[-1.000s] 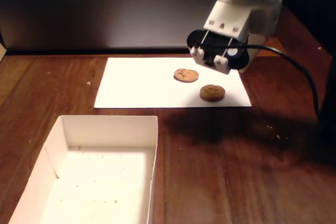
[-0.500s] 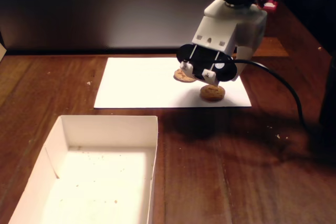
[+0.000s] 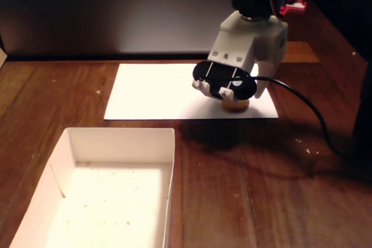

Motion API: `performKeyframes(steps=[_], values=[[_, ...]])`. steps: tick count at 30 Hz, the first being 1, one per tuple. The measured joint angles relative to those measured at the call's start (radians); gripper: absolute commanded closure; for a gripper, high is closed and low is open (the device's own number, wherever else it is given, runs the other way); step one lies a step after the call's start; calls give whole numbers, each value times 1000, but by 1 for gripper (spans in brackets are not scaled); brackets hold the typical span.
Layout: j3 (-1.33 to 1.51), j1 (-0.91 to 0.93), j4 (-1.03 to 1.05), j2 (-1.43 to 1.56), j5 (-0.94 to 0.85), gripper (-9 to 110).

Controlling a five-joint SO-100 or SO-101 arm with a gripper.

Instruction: Grasp a mini cookies block and put it in the white box.

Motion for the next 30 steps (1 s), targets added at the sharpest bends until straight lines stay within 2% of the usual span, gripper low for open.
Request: performKeyframes(steps=[30], values=[[0, -11, -132, -115, 38, 70]])
